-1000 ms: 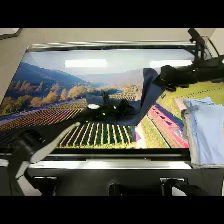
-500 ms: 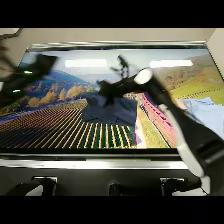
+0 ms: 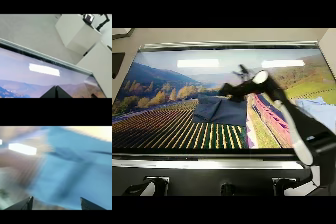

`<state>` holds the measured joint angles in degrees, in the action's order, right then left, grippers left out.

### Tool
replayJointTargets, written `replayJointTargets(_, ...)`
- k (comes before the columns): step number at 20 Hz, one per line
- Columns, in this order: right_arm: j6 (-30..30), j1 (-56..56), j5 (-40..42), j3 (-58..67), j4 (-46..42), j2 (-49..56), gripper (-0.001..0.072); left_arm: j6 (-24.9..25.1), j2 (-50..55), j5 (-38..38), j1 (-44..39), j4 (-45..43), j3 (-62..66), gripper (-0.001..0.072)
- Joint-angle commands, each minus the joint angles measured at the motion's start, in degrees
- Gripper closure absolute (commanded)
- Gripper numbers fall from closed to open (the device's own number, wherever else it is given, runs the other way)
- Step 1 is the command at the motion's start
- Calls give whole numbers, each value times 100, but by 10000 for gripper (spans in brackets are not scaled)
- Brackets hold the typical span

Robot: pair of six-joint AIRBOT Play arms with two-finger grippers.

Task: Fold the shirts.

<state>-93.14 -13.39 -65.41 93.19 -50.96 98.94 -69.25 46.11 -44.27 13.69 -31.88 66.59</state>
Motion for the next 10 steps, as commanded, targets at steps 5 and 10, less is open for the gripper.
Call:
replayJointTargets(5,-501,1342,-354,-1600,-717,-214,55,-118,-74,-138,52,-225,2,683)
replayJointTargets(10,59,767,457,-1851,745,319,89,-192,-79,-136,52,-223,2,683)
